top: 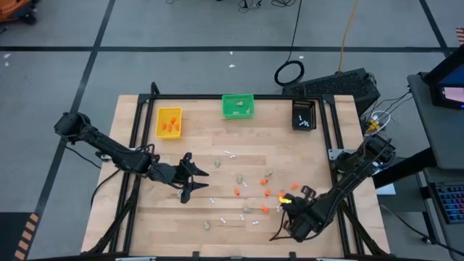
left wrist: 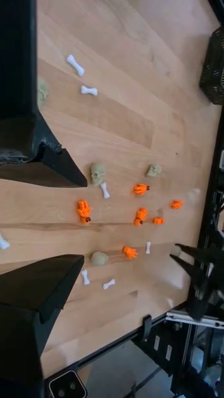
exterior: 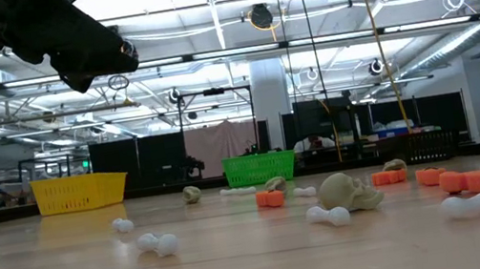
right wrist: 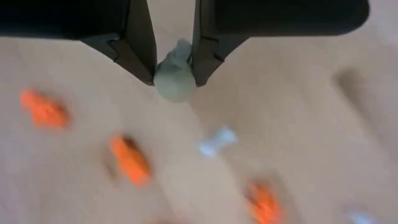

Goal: Sort Halloween decoration
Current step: Put the gray skull toy into the green bin

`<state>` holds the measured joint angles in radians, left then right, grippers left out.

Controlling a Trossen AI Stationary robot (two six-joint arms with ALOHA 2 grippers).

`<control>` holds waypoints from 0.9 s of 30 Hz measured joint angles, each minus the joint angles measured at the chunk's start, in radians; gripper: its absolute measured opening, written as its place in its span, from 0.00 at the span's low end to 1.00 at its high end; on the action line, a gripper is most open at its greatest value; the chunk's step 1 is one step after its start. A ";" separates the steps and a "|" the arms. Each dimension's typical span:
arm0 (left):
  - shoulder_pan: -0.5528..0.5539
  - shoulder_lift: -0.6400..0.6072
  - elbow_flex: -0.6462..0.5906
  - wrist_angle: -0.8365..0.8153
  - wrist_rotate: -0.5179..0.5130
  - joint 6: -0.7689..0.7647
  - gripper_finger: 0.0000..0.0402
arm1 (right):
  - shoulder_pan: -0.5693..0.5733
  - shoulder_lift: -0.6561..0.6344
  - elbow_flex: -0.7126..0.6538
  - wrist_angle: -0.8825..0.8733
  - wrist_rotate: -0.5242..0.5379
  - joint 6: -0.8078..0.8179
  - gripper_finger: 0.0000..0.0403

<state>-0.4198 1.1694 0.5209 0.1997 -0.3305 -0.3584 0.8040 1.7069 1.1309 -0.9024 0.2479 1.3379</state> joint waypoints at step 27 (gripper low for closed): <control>-0.001 0.000 0.000 -0.001 0.000 0.000 0.46 | -0.161 -0.147 -0.203 0.975 0.694 -1.032 0.13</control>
<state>-0.4206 1.1694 0.5209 0.1989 -0.3303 -0.3588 0.6426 1.5596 0.9283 0.0727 0.9419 0.3058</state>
